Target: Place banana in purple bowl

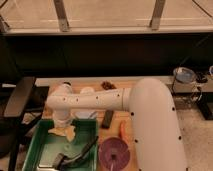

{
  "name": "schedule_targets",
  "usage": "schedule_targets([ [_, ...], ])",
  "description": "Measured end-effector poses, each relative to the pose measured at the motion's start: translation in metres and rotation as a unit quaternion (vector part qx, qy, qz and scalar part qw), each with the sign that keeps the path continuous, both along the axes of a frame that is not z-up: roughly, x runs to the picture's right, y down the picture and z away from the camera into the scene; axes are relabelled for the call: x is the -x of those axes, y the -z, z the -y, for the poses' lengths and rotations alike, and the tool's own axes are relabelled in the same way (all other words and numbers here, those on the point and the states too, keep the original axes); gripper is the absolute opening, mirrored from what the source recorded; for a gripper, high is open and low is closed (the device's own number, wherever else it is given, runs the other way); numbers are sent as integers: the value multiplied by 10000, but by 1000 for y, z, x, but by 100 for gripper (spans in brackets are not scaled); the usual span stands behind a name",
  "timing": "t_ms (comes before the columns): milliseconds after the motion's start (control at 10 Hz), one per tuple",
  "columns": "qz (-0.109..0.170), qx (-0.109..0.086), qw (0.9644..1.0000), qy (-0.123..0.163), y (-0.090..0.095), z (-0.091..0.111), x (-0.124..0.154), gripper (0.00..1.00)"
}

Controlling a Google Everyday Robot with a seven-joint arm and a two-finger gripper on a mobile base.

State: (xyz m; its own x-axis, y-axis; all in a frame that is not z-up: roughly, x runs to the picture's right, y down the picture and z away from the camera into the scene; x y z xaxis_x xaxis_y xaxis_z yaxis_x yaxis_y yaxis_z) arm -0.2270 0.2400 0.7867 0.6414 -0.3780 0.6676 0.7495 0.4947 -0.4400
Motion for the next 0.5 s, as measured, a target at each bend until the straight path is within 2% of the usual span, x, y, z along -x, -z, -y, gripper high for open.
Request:
schedule_targets([
  [300,62,157,9998,-96,-6,-10,4,69],
  [400,82,185,9997,-149,-6,-12,4,62],
  [500,115,213,9995,-226,-6,-14,5,51],
])
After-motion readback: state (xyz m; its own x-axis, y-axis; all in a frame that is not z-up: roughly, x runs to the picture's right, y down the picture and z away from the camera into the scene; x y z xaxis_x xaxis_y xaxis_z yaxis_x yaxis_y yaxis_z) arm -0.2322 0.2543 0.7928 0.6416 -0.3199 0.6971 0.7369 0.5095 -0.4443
